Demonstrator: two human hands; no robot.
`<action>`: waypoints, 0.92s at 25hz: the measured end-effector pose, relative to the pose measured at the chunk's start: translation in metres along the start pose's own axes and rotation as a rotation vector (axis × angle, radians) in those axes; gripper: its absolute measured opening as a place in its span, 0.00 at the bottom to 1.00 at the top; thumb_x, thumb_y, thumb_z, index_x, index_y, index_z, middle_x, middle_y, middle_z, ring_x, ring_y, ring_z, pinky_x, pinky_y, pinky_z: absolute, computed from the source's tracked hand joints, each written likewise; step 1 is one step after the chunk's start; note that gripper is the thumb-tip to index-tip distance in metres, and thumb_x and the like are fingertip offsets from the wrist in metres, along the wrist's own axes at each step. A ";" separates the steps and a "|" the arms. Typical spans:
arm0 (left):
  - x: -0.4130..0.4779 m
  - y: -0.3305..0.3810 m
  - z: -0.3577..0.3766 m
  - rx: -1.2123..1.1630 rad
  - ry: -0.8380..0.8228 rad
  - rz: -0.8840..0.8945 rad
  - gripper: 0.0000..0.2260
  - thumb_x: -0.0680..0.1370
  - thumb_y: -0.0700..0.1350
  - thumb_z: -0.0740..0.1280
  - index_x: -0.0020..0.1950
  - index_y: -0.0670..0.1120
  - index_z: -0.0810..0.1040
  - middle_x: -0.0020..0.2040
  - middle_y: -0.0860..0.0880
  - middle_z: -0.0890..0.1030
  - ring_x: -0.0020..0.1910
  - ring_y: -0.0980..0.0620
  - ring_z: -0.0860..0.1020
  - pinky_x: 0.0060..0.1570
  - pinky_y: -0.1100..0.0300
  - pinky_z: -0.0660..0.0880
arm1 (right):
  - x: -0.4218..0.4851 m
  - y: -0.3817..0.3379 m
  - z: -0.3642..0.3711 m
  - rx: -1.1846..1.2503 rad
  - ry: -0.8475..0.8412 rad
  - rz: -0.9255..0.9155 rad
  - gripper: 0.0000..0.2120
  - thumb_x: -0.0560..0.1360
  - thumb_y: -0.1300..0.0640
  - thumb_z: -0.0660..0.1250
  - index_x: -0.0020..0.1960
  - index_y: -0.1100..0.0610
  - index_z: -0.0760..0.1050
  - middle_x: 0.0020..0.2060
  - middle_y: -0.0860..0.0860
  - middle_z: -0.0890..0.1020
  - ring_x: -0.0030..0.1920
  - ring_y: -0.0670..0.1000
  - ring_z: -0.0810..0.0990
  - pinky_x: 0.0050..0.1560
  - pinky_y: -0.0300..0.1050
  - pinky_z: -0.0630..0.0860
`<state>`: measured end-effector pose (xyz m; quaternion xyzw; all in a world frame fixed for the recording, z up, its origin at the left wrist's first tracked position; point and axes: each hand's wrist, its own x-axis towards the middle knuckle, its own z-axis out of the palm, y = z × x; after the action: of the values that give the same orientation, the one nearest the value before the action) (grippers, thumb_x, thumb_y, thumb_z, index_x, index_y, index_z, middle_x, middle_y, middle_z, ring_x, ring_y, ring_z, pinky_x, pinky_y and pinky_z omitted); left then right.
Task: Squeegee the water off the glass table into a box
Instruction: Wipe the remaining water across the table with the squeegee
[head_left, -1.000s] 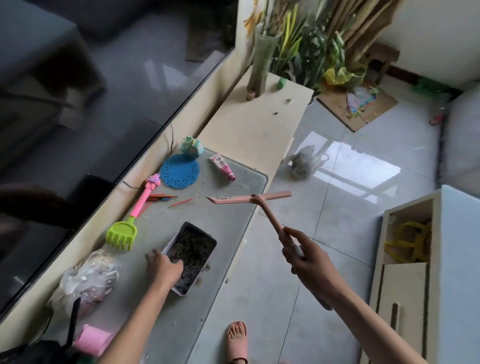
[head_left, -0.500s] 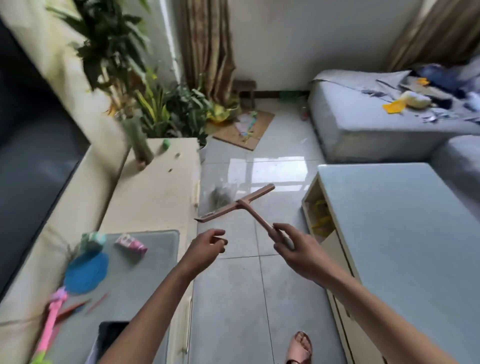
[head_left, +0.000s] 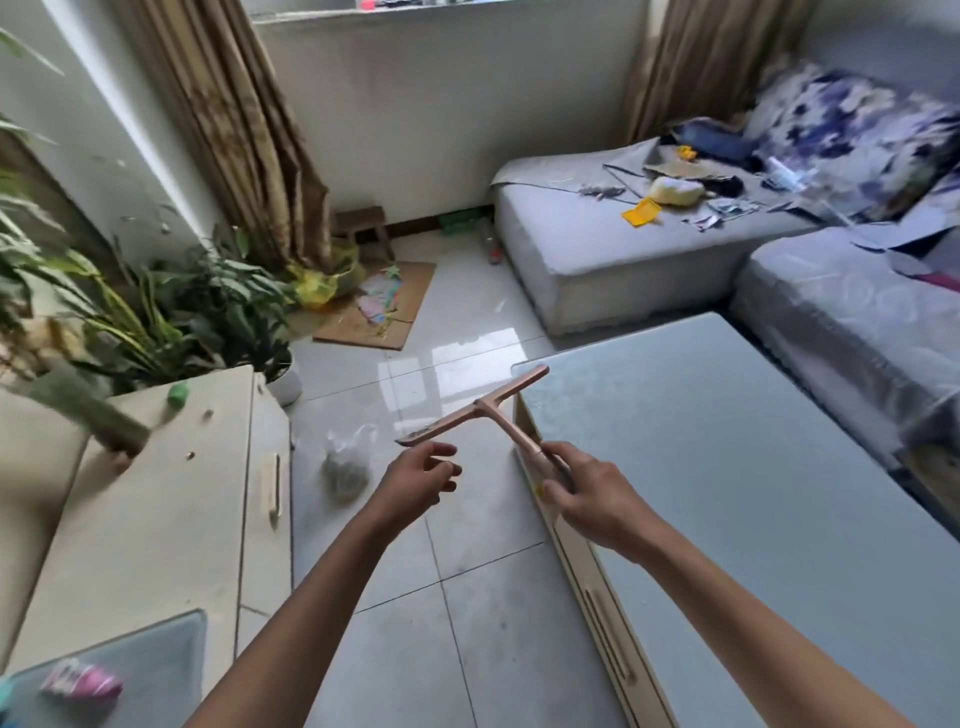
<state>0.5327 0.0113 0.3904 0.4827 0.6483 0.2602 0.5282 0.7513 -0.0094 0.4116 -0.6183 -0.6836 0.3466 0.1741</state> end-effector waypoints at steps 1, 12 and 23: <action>0.014 0.007 0.013 -0.004 -0.014 -0.006 0.12 0.79 0.36 0.58 0.60 0.44 0.74 0.53 0.43 0.80 0.48 0.47 0.79 0.47 0.55 0.72 | 0.008 0.015 -0.010 -0.005 0.004 0.018 0.18 0.78 0.56 0.61 0.67 0.51 0.70 0.54 0.54 0.81 0.51 0.55 0.78 0.49 0.46 0.74; 0.198 0.036 0.103 0.103 -0.181 -0.045 0.13 0.79 0.35 0.58 0.61 0.43 0.74 0.52 0.42 0.81 0.48 0.45 0.80 0.46 0.56 0.73 | 0.107 0.150 -0.059 0.073 0.071 0.314 0.16 0.79 0.53 0.59 0.66 0.50 0.69 0.49 0.51 0.79 0.44 0.53 0.77 0.43 0.46 0.73; 0.479 -0.005 0.110 0.368 -0.206 -0.220 0.16 0.76 0.37 0.59 0.62 0.46 0.74 0.46 0.43 0.82 0.48 0.42 0.80 0.48 0.50 0.77 | 0.337 0.253 -0.004 0.018 -0.100 0.543 0.19 0.78 0.55 0.57 0.68 0.49 0.66 0.51 0.54 0.79 0.52 0.57 0.76 0.50 0.48 0.73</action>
<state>0.6454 0.4223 0.1446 0.5213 0.6762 0.0275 0.5199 0.8782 0.3154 0.1760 -0.7596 -0.4973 0.4166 0.0461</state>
